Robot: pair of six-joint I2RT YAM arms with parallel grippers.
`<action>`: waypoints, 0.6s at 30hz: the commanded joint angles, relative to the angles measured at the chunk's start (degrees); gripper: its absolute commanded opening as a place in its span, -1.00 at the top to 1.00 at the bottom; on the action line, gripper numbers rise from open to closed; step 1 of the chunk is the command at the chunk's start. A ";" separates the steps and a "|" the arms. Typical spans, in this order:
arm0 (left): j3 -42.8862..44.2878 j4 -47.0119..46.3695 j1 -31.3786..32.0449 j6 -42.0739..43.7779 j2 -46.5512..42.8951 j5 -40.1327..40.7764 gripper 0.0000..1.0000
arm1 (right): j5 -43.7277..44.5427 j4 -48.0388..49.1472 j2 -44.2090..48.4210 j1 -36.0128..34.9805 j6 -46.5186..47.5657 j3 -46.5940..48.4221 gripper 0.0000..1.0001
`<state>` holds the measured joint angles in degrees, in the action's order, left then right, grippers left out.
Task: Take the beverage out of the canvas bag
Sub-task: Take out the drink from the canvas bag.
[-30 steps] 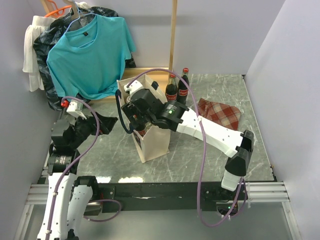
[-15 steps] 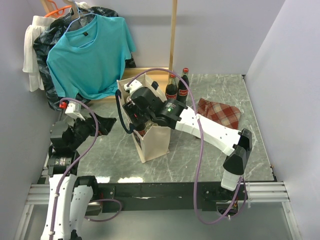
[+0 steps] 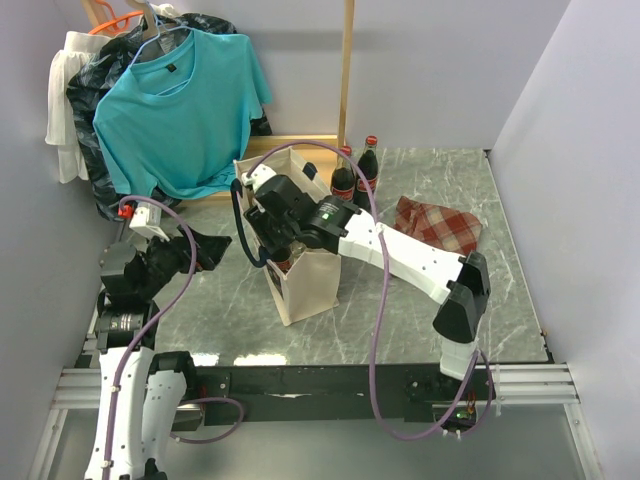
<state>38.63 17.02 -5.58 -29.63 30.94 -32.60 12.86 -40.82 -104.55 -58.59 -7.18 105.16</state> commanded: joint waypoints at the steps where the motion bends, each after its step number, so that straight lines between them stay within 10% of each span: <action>1: -0.22 -1.63 -0.65 0.09 0.00 -1.41 -0.93 | -1.52 -0.31 -0.82 0.76 0.68 4.26 -0.19; 18: -0.31 -1.46 -1.62 0.01 0.00 -1.59 -0.93 | -1.35 -1.54 0.75 0.76 -0.73 2.59 -0.15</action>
<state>38.61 17.02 -6.72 -29.63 30.96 -33.17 11.25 -42.09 -106.13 -58.17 -7.33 107.87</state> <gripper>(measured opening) 0.966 0.566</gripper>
